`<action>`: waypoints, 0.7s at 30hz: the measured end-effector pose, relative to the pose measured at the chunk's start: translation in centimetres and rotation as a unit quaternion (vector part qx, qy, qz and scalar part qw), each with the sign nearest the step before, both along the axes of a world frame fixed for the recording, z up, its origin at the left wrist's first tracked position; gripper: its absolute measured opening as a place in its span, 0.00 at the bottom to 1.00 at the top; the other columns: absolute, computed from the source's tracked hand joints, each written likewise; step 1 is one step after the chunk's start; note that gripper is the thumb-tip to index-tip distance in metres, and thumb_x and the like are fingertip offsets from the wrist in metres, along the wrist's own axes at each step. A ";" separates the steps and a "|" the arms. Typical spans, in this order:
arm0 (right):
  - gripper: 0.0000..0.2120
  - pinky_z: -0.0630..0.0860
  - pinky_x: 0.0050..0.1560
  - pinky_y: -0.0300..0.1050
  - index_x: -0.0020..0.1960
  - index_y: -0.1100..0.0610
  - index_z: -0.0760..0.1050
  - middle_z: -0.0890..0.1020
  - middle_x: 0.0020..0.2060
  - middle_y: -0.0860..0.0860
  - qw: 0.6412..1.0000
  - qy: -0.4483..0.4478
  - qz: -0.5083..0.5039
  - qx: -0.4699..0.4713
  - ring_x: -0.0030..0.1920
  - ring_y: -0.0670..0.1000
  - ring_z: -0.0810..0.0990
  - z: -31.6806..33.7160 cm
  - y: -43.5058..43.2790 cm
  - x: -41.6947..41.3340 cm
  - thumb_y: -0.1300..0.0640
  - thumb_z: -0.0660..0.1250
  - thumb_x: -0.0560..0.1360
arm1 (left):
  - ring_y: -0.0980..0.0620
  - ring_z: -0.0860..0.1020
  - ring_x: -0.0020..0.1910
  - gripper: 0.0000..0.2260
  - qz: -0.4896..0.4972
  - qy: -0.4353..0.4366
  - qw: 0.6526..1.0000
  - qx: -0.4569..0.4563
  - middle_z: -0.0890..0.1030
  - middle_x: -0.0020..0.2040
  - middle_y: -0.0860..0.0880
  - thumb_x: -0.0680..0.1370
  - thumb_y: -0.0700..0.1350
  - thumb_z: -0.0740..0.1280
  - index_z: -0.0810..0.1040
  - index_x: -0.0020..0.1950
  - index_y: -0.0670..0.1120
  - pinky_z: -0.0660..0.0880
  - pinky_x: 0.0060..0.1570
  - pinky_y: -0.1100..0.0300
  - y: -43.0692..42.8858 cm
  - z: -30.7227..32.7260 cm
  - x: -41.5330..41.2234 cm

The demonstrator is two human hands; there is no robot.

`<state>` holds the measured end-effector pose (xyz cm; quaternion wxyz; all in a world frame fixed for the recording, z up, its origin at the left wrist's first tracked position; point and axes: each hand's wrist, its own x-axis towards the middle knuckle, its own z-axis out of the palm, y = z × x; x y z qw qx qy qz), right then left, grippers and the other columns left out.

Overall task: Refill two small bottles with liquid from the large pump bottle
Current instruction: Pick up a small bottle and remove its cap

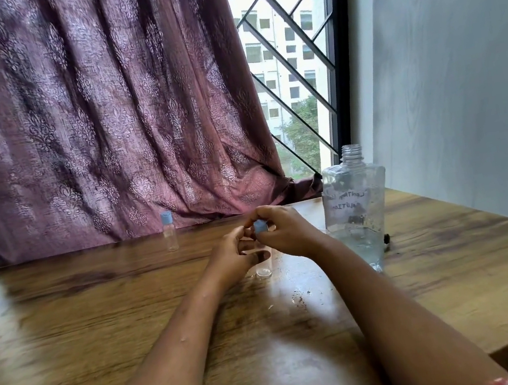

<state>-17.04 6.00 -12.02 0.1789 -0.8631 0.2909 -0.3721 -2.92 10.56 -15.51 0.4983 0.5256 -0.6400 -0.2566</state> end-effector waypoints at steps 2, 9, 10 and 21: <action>0.08 0.74 0.49 0.42 0.50 0.51 0.78 0.80 0.46 0.49 1.000 0.006 -0.002 -0.008 0.47 0.48 0.77 -0.1 -0.1 0.0 0.56 0.69 0.70 | 0.55 0.80 0.45 0.16 0.002 -0.004 1.000 -0.001 0.81 0.47 0.49 0.69 0.36 0.74 0.74 0.49 0.53 0.77 0.48 0.59 -0.1 -0.1 0.1; 0.13 0.74 0.45 0.41 0.50 0.58 0.78 0.73 0.44 0.51 0.998 0.015 -0.035 -0.040 0.42 0.48 0.73 -0.4 -0.6 0.0 0.54 0.74 0.68 | 0.56 0.78 0.41 0.14 0.004 -0.020 1.000 0.004 0.81 0.43 0.51 0.68 0.39 0.75 0.75 0.48 0.50 0.73 0.46 0.60 0.1 0.0 0.0; 0.12 0.72 0.43 0.38 0.49 0.58 0.78 0.73 0.43 0.51 0.998 0.013 -0.033 -0.043 0.41 0.48 0.72 -0.3 -0.6 -0.1 0.55 0.74 0.68 | 0.58 0.78 0.40 0.14 0.005 -0.020 1.000 0.005 0.81 0.42 0.52 0.69 0.38 0.75 0.74 0.48 0.49 0.73 0.44 0.63 0.2 0.1 0.0; 0.08 0.72 0.45 0.41 0.48 0.59 0.78 0.79 0.44 0.50 0.986 -0.148 -0.060 -0.036 0.44 0.48 0.76 1.3 0.0 -0.7 0.60 0.72 0.69 | 0.50 0.80 0.55 0.13 0.025 -0.043 0.999 0.012 0.82 0.51 0.47 0.70 0.39 0.74 0.73 0.50 0.48 0.75 0.60 0.48 0.8 0.5 -0.4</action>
